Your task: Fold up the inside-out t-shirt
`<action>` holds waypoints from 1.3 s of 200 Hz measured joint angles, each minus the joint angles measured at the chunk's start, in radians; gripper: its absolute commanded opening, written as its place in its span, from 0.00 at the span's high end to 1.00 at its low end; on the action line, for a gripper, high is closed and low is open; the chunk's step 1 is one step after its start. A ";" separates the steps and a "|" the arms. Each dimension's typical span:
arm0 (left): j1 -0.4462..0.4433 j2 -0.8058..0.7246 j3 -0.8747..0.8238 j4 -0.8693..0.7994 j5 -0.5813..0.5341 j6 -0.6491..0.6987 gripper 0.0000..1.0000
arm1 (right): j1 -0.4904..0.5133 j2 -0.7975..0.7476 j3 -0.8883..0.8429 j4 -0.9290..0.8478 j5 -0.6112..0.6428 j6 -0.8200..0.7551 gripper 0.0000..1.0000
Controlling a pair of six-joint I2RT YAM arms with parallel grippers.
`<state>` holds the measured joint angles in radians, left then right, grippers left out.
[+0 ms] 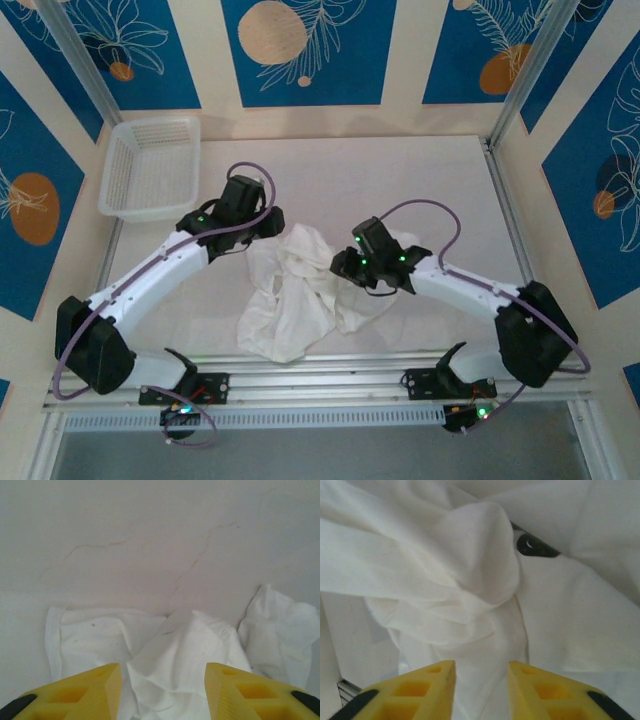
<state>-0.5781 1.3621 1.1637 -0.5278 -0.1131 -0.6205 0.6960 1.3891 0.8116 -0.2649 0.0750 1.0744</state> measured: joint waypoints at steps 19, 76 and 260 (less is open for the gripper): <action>0.000 0.000 -0.007 -0.010 0.000 0.003 0.53 | 0.005 0.079 0.057 -0.005 0.002 0.041 0.53; 0.000 -0.014 -0.016 -0.010 0.000 0.011 0.52 | -0.001 0.184 0.150 -0.013 0.060 0.098 0.83; 0.225 0.206 -0.244 0.000 0.242 0.014 0.63 | -0.212 -0.340 0.102 -0.140 0.103 -0.230 1.00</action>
<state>-0.3534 1.5684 0.9199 -0.5282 0.1291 -0.6060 0.4843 1.0489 0.9138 -0.4049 0.1783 0.8440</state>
